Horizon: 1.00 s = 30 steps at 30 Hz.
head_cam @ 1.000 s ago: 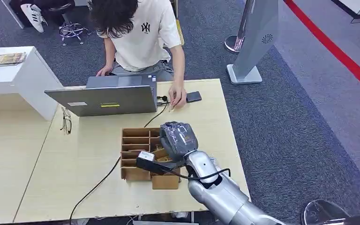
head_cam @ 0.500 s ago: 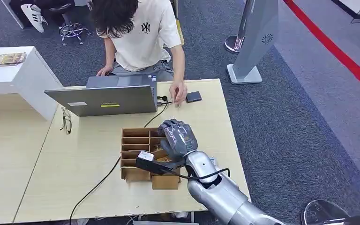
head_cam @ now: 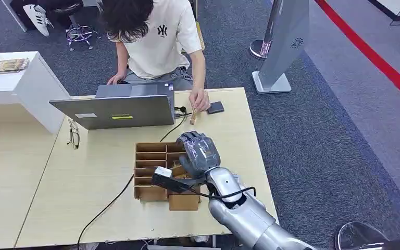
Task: Pass the card to the sensor for recognition and then transmit it.
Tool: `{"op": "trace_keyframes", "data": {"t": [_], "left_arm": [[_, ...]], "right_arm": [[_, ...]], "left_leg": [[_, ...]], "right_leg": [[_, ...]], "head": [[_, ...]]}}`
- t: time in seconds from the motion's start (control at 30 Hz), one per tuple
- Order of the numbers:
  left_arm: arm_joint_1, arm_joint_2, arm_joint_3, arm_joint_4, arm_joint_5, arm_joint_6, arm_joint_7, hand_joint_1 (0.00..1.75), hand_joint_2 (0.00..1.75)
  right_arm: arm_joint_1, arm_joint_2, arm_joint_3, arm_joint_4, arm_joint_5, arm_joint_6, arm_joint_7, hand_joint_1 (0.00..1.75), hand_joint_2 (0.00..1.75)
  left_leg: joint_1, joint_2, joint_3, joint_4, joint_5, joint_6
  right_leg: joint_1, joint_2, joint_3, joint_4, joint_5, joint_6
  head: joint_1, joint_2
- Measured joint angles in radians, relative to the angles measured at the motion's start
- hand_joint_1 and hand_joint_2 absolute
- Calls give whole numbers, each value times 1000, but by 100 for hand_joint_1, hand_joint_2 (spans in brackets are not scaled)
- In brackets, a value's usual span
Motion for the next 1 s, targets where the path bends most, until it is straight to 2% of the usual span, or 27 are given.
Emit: {"op": "trace_keyframes", "data": {"t": [0.57,1.0], "left_arm": [[0,0,0,0,-1,0,0,0,0],[0,-2,0,0,2,0,-2,0,0]], "right_arm": [[-2,0,-6,0,0,0,-1,84,175],[3,1,-6,-45,-36,0,-32,86,175]], "left_leg": [[0,0,0,0,0,0],[0,0,0,0,0,0]], "right_leg": [[0,0,0,0,0,0],[0,0,0,0,0,0]], "head": [[0,0],[0,0]]}}
